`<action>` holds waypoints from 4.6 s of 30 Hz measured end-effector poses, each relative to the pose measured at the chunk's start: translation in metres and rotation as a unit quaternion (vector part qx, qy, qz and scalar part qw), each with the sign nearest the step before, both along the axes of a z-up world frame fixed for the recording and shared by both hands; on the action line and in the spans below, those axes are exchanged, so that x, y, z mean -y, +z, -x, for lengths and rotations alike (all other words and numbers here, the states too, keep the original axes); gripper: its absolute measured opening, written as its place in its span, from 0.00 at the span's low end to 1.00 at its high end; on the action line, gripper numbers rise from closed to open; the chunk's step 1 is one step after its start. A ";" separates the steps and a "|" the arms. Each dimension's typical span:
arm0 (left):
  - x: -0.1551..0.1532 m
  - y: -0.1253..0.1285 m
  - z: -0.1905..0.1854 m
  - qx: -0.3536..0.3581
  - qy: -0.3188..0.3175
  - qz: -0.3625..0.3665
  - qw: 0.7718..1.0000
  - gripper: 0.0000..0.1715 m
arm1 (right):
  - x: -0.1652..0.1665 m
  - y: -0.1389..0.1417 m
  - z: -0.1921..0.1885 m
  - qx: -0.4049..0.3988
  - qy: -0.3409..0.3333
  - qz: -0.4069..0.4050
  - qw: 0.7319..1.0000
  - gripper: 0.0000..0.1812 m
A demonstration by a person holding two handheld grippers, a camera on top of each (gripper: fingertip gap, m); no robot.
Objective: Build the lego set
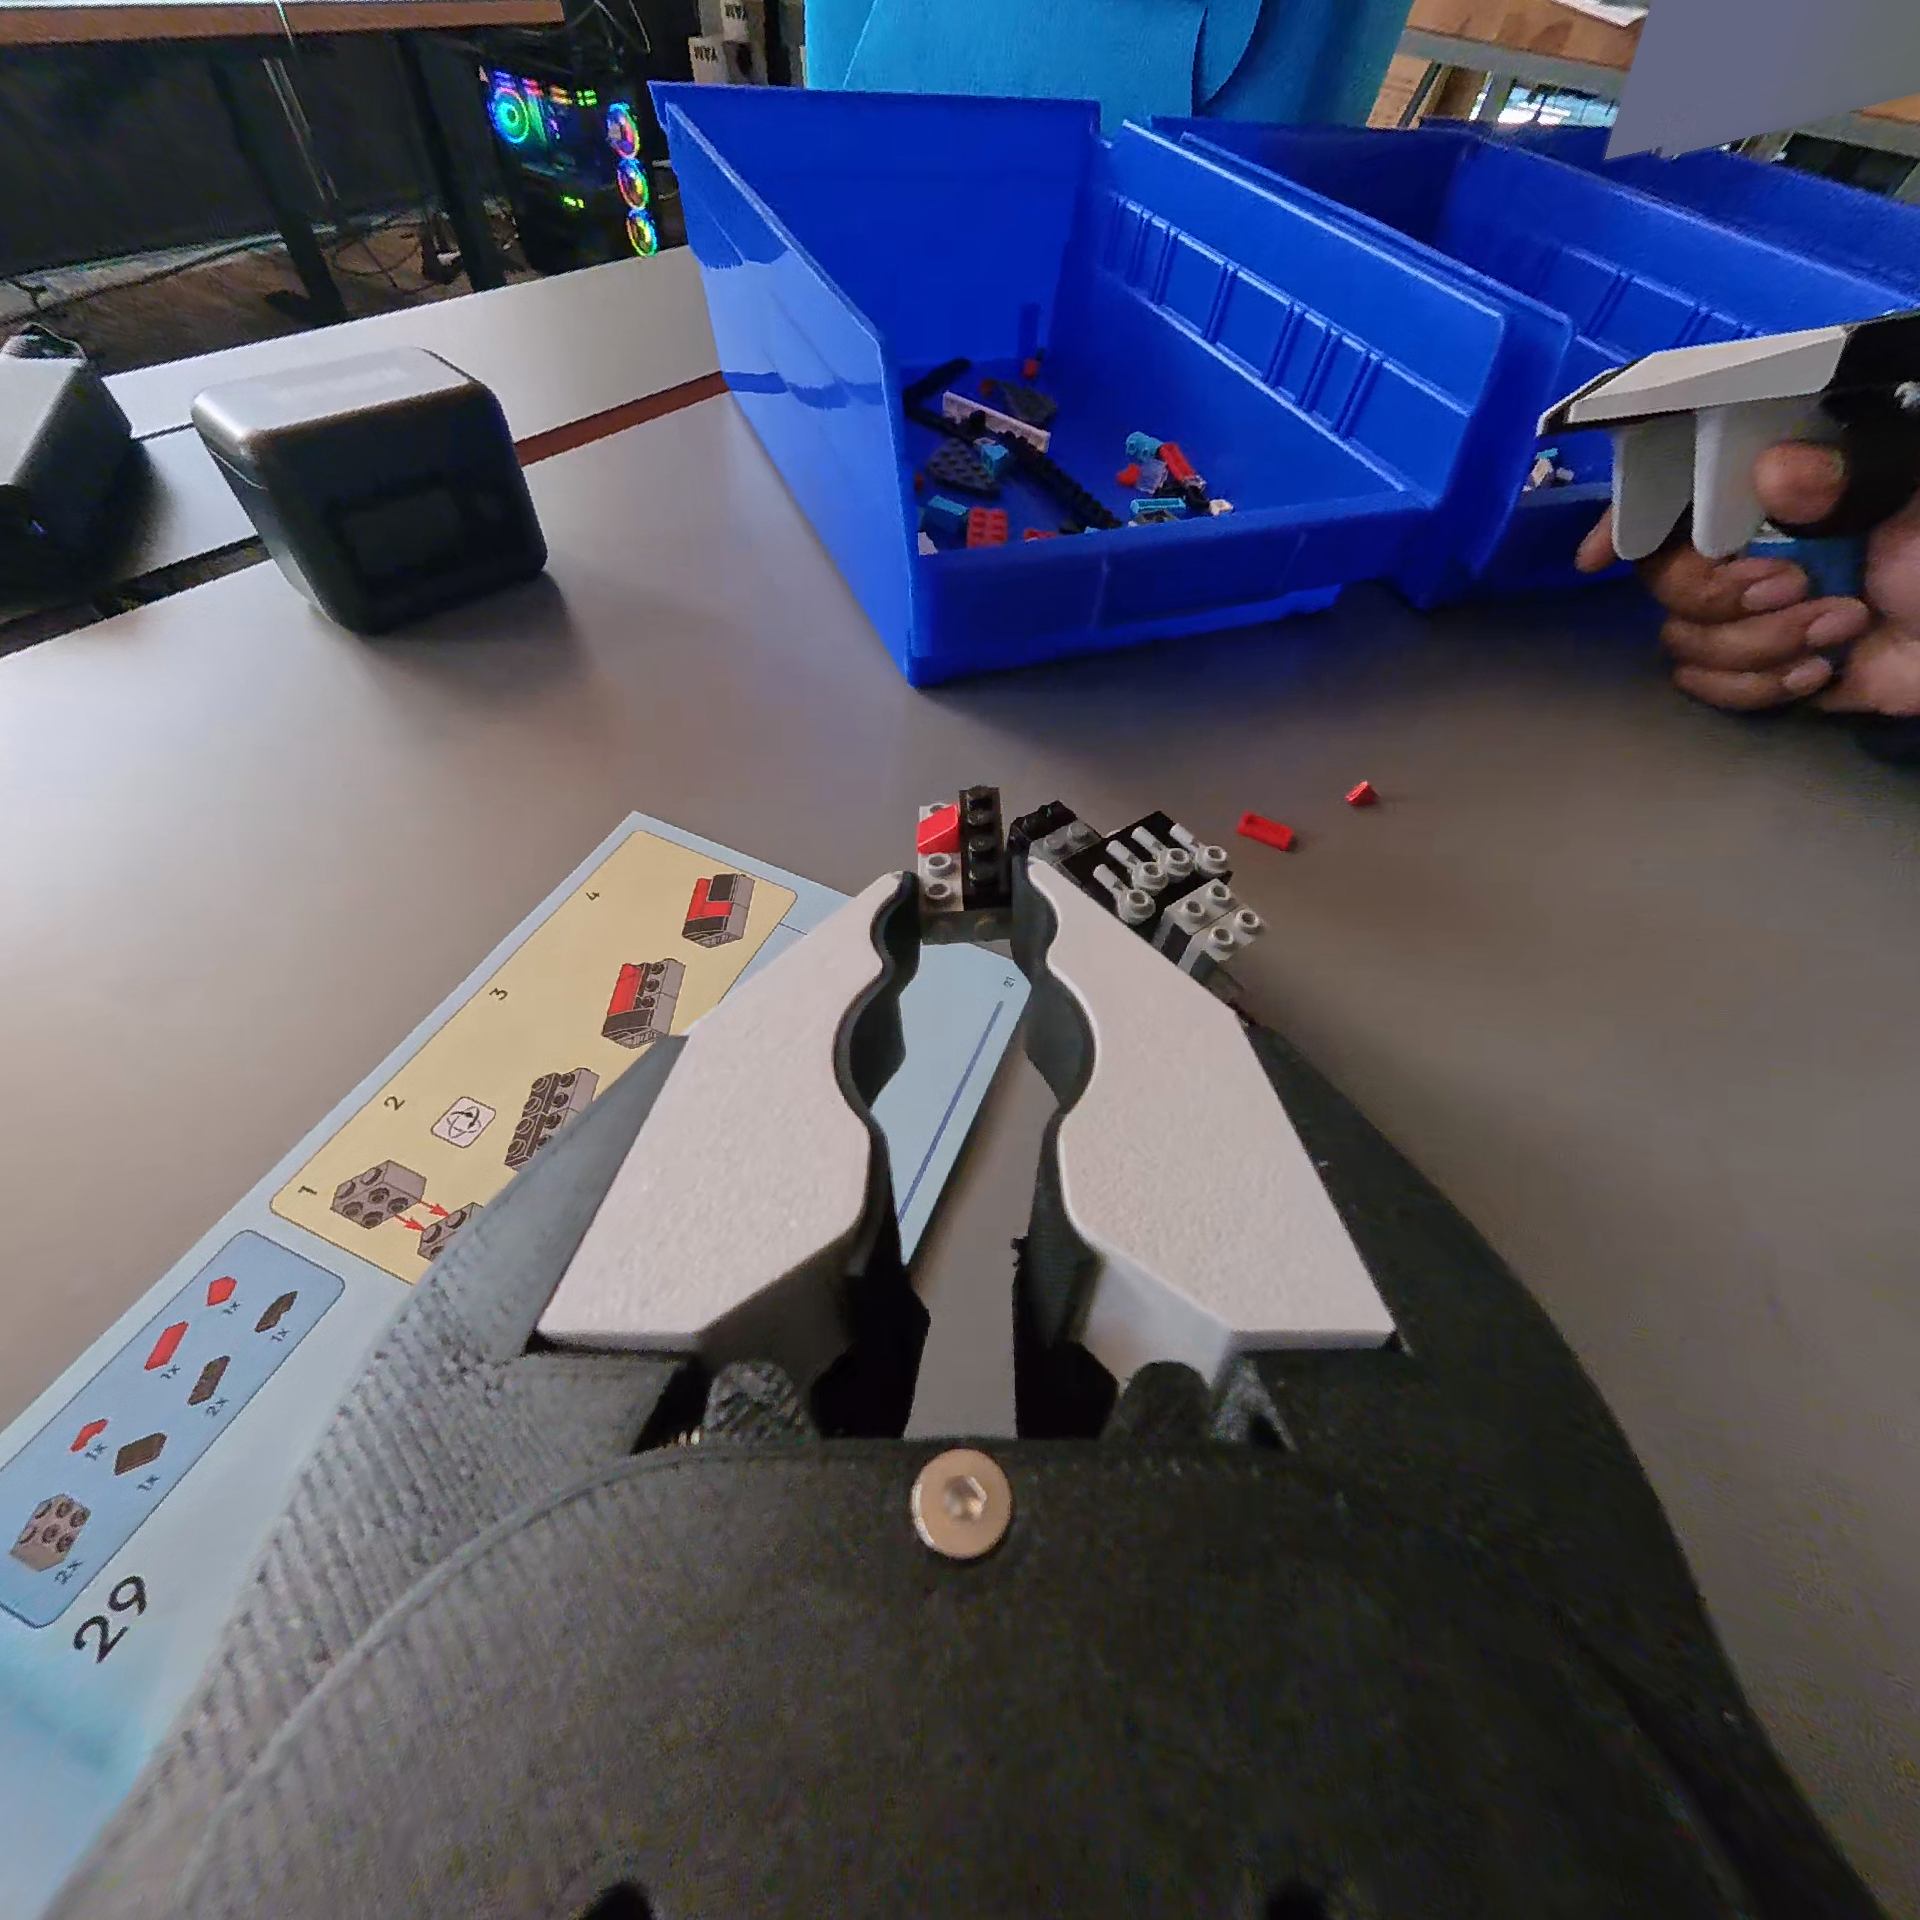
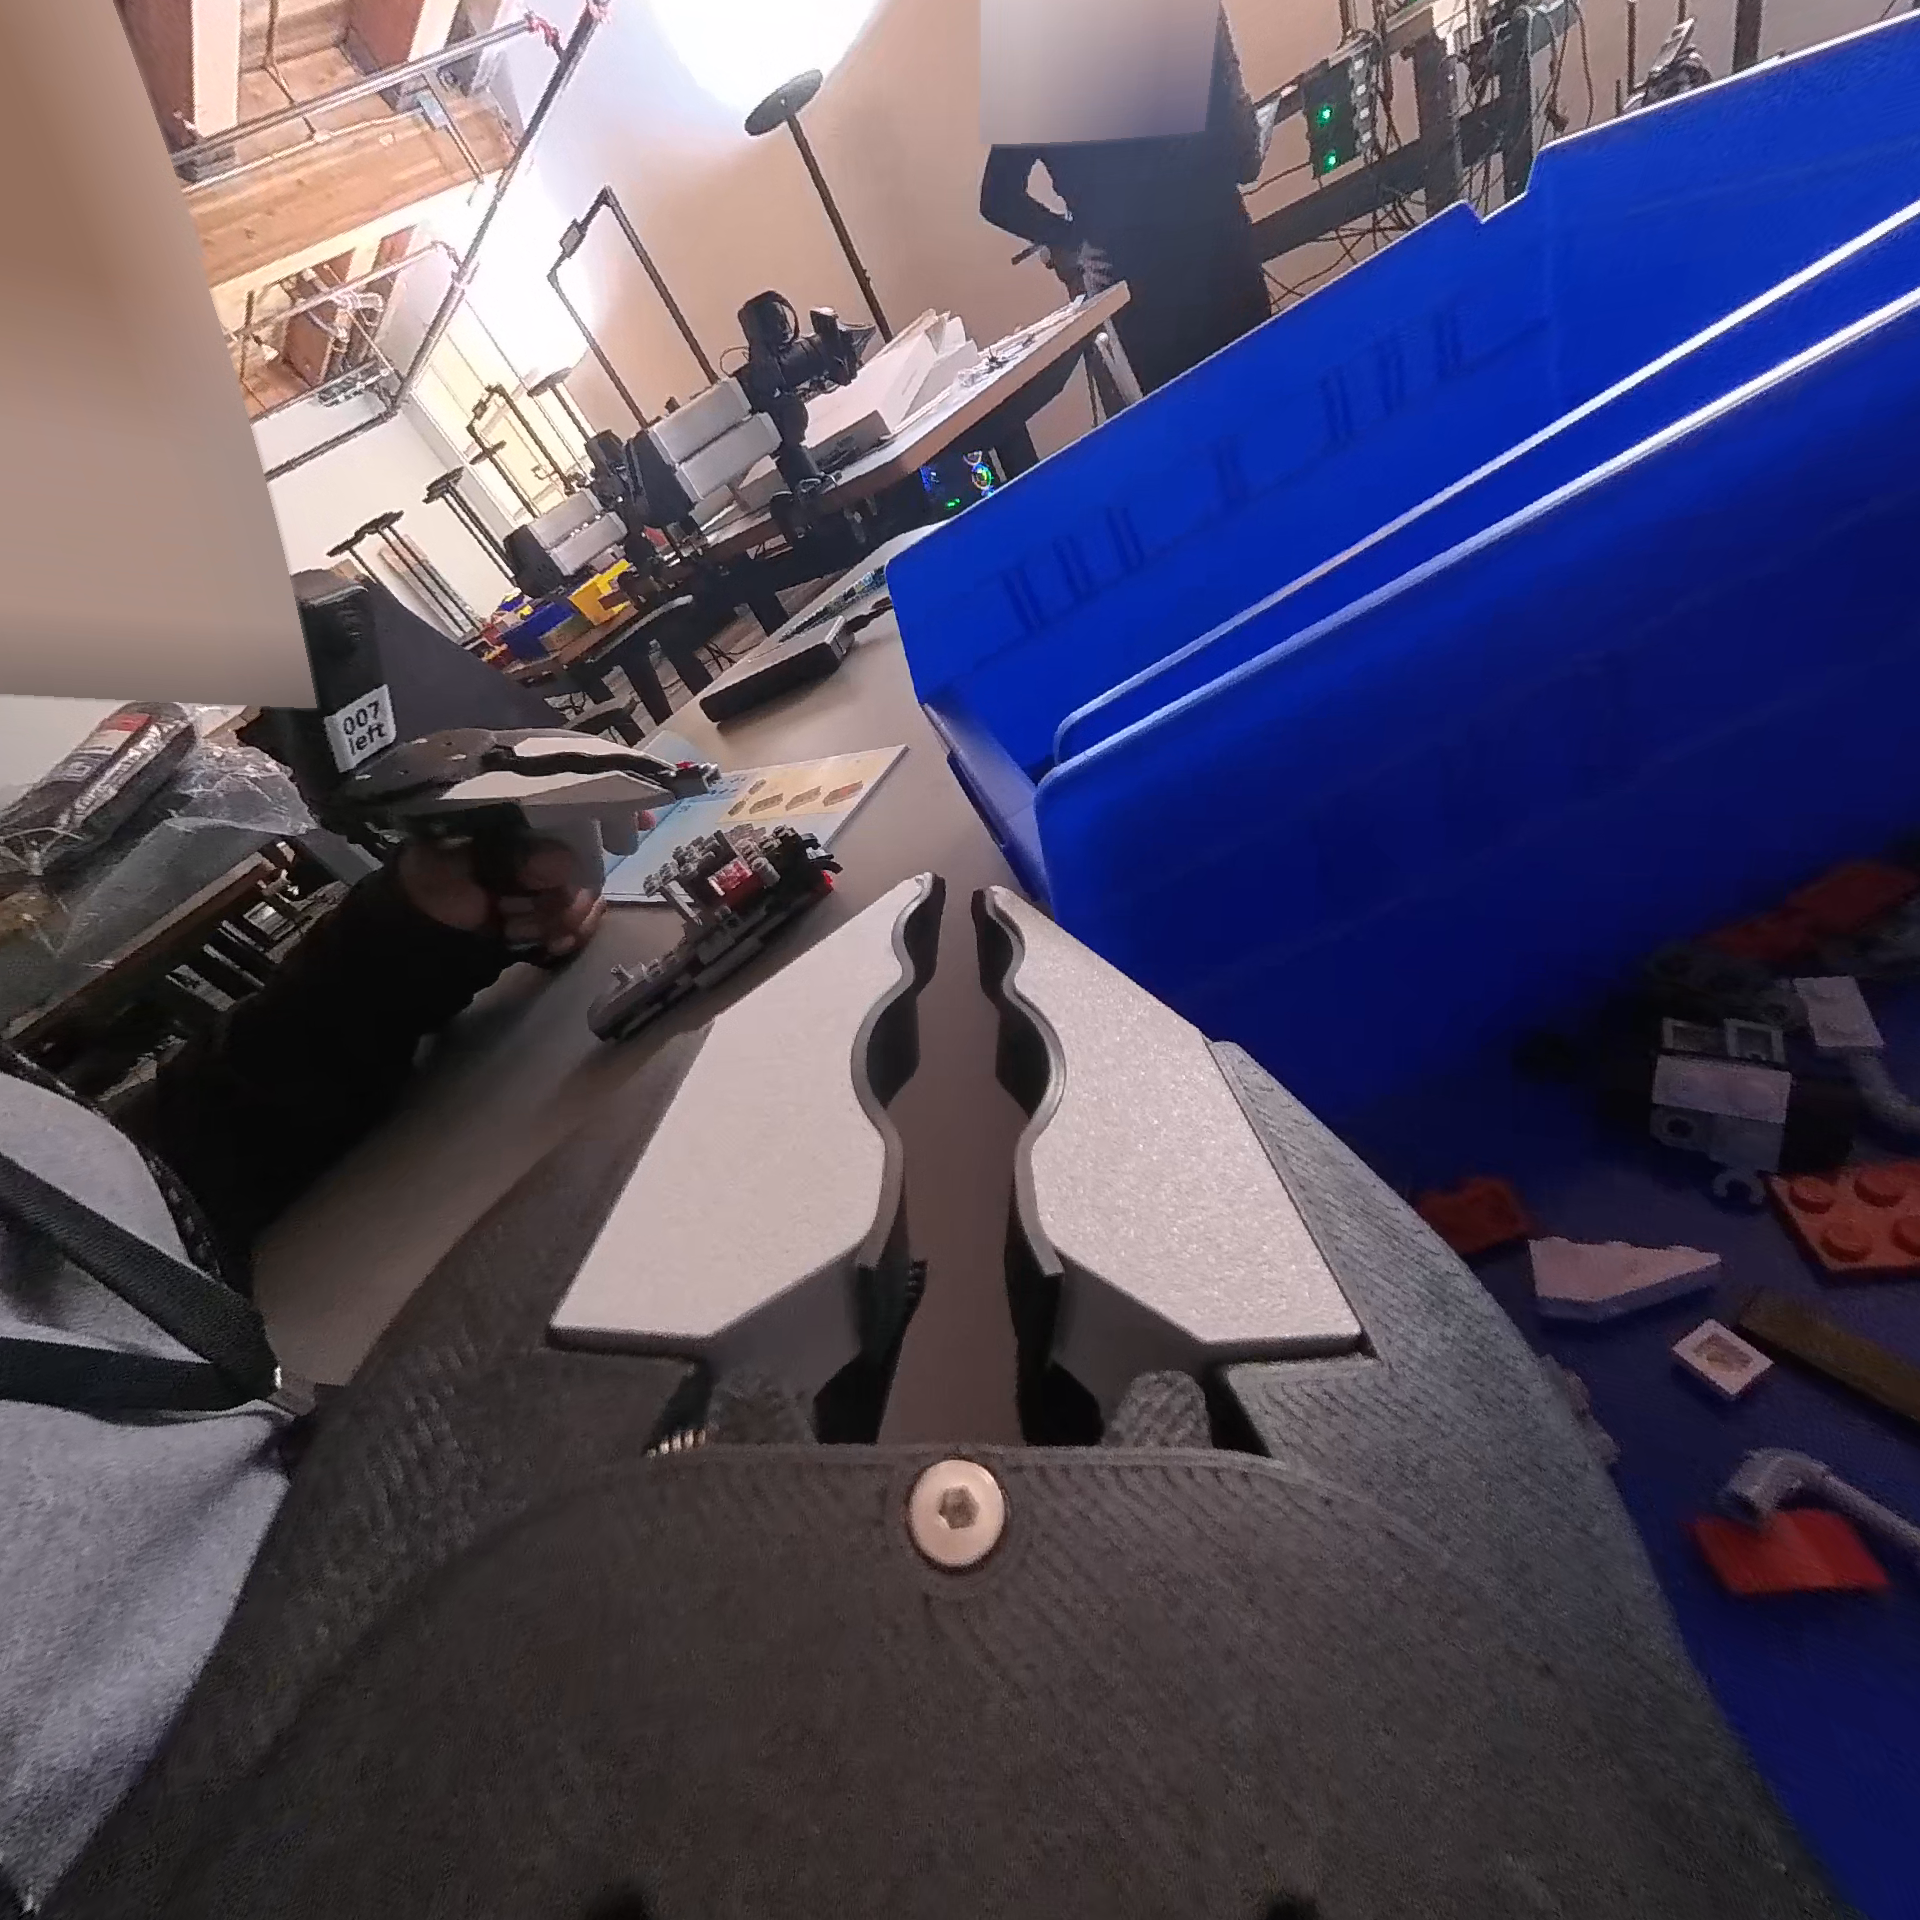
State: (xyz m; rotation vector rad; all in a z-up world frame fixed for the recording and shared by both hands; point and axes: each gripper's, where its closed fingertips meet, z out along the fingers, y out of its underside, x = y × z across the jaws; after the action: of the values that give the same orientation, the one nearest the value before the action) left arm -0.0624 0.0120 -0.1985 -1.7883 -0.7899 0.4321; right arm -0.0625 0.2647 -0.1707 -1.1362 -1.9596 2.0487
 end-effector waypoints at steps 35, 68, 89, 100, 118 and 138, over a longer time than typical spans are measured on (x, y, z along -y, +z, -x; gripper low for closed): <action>0.002 -0.006 0.004 0.020 0.011 0.004 1.000 0.10 | -0.010 0.022 -0.006 0.055 0.064 0.021 0.996 0.10; 0.010 0.008 -0.020 -0.013 0.010 -0.026 1.000 0.10 | -0.095 -0.083 0.147 0.121 0.119 -0.485 0.858 0.10; 0.023 0.010 -0.050 0.011 0.016 -0.040 0.999 0.10 | 0.099 0.009 -0.057 0.033 0.258 -0.309 0.915 0.10; 0.015 0.010 -0.068 0.009 0.001 -0.063 0.998 0.10 | 0.171 -0.059 -0.096 0.057 0.291 -0.305 0.905 0.10; 0.011 0.008 -0.071 0.022 -0.011 -0.064 0.998 0.10 | 0.152 -0.073 -0.076 0.046 0.194 -0.326 0.924 0.14; 0.009 0.008 -0.073 0.024 -0.018 -0.069 0.997 0.10 | 0.174 -0.035 -0.070 -0.071 0.181 -0.303 0.933 0.08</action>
State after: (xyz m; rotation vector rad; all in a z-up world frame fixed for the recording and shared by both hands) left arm 0.0108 0.0028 -0.1900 -1.6862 -0.8007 0.3031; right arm 0.0074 0.0908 -0.2057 -0.5103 -2.5916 1.3933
